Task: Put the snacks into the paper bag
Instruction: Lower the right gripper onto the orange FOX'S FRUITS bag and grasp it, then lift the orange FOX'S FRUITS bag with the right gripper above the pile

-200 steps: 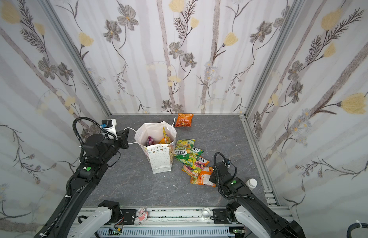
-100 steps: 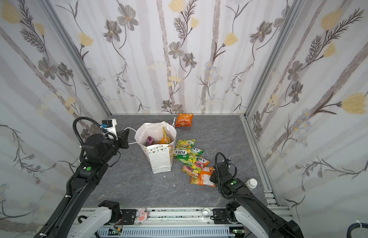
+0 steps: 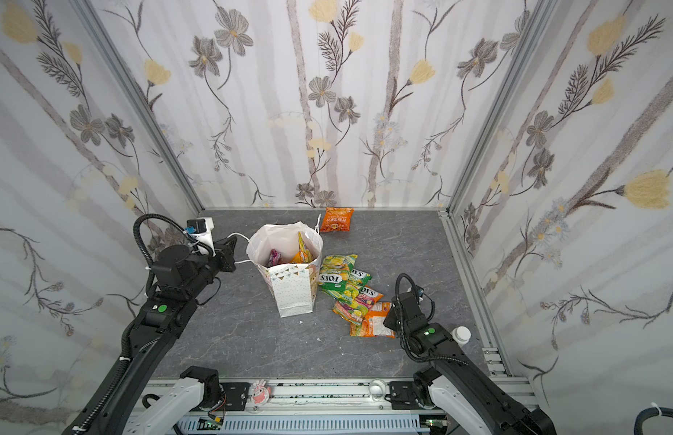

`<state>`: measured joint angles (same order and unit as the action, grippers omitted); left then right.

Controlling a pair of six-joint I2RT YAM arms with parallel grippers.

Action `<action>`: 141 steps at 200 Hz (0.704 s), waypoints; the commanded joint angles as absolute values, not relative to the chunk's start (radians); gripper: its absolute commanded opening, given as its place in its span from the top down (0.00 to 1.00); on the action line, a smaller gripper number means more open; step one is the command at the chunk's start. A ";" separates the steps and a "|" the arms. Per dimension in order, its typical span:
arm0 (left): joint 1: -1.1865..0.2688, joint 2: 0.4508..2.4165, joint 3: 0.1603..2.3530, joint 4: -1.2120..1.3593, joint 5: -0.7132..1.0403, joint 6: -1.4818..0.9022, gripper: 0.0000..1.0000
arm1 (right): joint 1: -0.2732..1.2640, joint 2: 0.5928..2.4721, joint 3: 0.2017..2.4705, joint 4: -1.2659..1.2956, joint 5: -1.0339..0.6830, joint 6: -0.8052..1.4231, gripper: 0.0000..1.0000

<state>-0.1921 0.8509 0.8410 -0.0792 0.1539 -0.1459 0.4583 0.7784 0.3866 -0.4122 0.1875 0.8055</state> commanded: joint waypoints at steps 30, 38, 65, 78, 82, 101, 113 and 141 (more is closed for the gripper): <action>-0.191 0.850 0.840 -0.051 0.163 -0.143 1.00 | 0.451 0.741 0.504 -0.419 0.173 0.712 1.00; -0.191 0.848 0.839 -0.049 0.164 -0.144 1.00 | 0.449 0.741 0.522 -0.419 0.167 0.702 1.00; -0.191 0.849 0.839 -0.049 0.167 -0.145 1.00 | 0.448 0.750 0.581 -0.412 0.134 0.667 1.00; -0.192 0.850 0.840 -0.049 0.169 -0.147 1.00 | 0.448 0.752 0.602 -0.396 0.113 0.655 1.00; -0.192 0.851 0.841 -0.049 0.170 -0.146 1.00 | 0.449 0.752 0.608 -0.388 0.104 0.651 1.00; -0.192 0.852 0.840 -0.050 0.172 -0.146 1.00 | 0.447 0.763 0.632 -0.356 0.062 0.646 1.00; -0.191 0.851 0.841 -0.050 0.172 -0.146 1.00 | 0.448 0.771 0.645 -0.334 0.033 0.638 1.00; -0.192 0.843 0.838 -0.046 0.169 -0.144 1.00 | 0.448 0.786 0.660 -0.278 -0.001 0.626 1.00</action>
